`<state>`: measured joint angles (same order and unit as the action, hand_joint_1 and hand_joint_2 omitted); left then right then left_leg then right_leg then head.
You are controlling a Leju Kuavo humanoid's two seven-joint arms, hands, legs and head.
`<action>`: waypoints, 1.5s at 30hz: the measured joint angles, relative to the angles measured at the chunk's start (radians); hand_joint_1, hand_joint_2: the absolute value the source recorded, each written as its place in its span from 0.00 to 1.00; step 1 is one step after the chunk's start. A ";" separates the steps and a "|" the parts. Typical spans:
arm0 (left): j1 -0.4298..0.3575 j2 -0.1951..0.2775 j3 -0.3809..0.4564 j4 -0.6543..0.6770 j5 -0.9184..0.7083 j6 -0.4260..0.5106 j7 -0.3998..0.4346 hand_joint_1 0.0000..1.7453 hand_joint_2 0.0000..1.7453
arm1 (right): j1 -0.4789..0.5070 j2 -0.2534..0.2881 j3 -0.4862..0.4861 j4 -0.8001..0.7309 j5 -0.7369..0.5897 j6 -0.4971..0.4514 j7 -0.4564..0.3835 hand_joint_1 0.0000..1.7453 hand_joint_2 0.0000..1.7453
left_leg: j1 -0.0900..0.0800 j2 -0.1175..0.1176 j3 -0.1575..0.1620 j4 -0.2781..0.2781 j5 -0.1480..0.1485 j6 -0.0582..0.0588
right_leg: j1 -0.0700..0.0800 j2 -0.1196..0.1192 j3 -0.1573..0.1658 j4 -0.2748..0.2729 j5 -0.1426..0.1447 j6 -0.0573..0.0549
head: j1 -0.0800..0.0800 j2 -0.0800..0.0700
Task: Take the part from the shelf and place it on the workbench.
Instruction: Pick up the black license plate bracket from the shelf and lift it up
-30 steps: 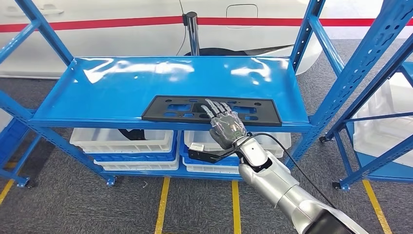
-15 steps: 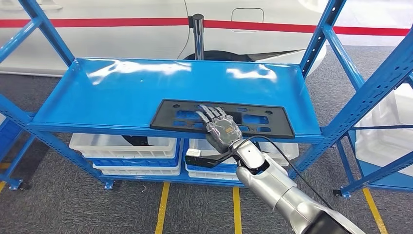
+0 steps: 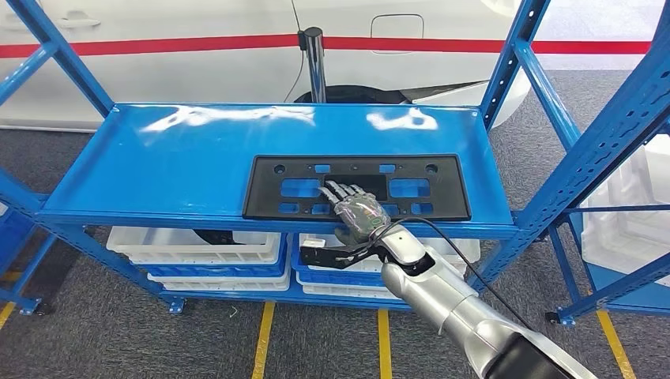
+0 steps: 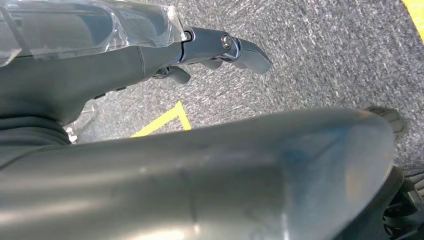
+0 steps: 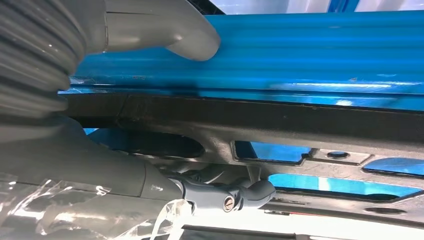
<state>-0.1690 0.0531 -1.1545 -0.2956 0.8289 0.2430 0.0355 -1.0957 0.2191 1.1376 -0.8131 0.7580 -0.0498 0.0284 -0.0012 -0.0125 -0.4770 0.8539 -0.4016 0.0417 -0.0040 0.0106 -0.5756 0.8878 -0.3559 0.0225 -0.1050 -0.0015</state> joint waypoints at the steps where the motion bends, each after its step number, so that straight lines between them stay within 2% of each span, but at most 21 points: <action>1: 0.000 0.000 0.001 0.000 -0.001 0.000 0.000 0.00 0.00 | -0.002 0.001 0.001 0.006 -0.002 0.001 0.002 1.00 1.00 | 0.000 0.000 0.001 -0.002 0.000 -0.009 | 0.000 0.000 0.001 0.000 0.000 -0.001 | 0.000 0.000; 3: 0.000 0.000 0.001 0.000 -0.002 0.000 0.000 0.00 0.00 | -0.004 0.003 0.002 0.017 -0.004 0.002 0.006 1.00 1.00 | 0.001 0.000 0.002 -0.003 0.001 -0.015 | 0.000 0.000 0.002 -0.001 0.001 -0.003 | 0.000 0.000; 12: 0.000 0.000 0.001 0.000 -0.006 0.002 -0.001 0.00 0.00 | -0.015 0.013 0.003 0.036 -0.007 0.001 0.003 1.00 1.00 | -0.004 0.001 0.006 -0.003 0.003 -0.016 | -0.005 0.000 0.007 -0.004 0.005 -0.005 | 0.000 0.000; 16: -0.001 0.000 0.001 0.000 -0.020 0.010 -0.012 0.00 1.00 | -0.018 0.018 0.004 0.037 -0.008 0.001 0.001 1.00 1.00 | -0.006 0.001 0.007 -0.002 0.003 -0.016 | -0.007 0.000 0.008 -0.004 0.005 -0.004 | 0.000 0.000; 36: -0.009 0.000 0.001 0.000 -0.058 0.023 -0.060 0.00 1.00 | -0.029 0.019 0.015 0.037 0.007 -0.001 0.004 1.00 1.00 | -0.007 0.001 0.009 -0.002 0.003 -0.016 | -0.007 0.000 0.009 -0.004 0.006 -0.004 | 0.000 0.000; 45: -0.019 0.000 0.001 0.000 -0.098 0.082 -0.077 0.00 1.00 | -0.029 0.016 0.015 0.028 0.044 -0.006 0.027 1.00 1.00 | -0.007 0.001 0.009 -0.002 0.004 -0.015 | -0.007 0.000 0.010 -0.004 0.006 -0.004 | 0.000 0.000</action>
<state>-0.1877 0.0530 -1.1540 -0.2956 0.7309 0.3250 -0.0420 -1.1247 0.2356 1.1528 -0.7856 0.8022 -0.0561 0.0554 -0.0078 -0.0118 -0.4676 0.8515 -0.3981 0.0264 -0.0109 0.0108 -0.5660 0.8841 -0.3502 0.0186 -0.1052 -0.0015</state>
